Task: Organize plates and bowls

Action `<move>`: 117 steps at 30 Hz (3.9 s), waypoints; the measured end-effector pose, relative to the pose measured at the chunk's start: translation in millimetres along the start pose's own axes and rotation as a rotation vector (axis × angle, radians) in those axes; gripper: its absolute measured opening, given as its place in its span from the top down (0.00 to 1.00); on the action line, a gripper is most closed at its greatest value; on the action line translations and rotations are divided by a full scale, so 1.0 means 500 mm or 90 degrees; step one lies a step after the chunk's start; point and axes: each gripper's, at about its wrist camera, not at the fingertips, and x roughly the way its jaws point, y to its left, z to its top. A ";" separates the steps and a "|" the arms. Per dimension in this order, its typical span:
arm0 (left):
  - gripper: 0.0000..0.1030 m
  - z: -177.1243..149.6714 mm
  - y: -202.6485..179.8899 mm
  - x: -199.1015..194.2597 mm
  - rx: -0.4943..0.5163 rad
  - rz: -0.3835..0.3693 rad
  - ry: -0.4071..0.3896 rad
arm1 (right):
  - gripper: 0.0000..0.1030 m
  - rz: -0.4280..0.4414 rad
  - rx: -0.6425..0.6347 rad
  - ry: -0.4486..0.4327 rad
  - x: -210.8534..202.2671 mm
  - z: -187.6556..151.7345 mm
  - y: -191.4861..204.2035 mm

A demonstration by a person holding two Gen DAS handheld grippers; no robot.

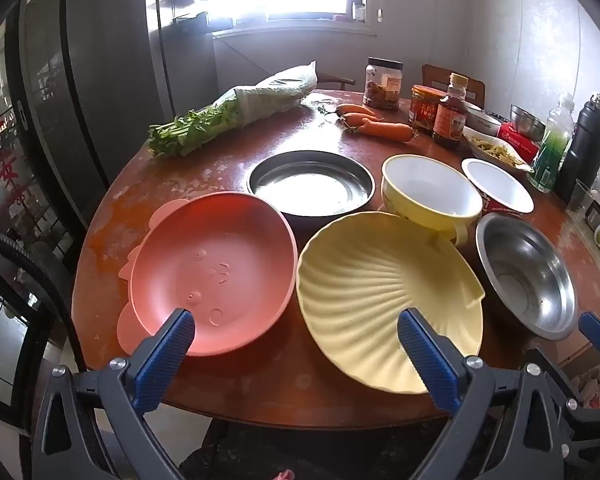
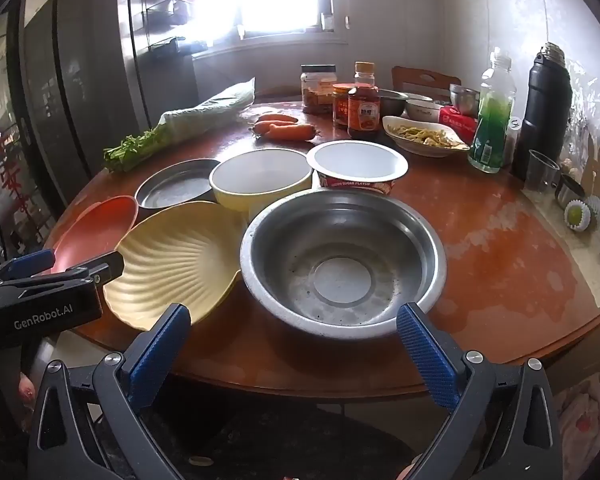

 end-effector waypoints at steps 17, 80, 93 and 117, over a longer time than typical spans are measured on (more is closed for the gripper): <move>0.00 -0.003 -0.006 0.008 0.008 -0.008 0.003 | 0.00 -0.003 0.010 0.008 0.005 0.001 -0.003; 0.00 0.013 0.154 -0.037 -0.099 0.047 -0.024 | 0.00 0.092 -0.018 0.031 0.009 0.065 0.051; 0.01 0.009 0.289 0.006 -0.171 0.068 0.023 | 0.03 0.206 -0.179 0.062 0.088 0.145 0.266; 0.32 0.050 0.287 0.114 -0.127 -0.005 0.103 | 0.74 0.213 -0.276 0.138 0.269 0.188 0.362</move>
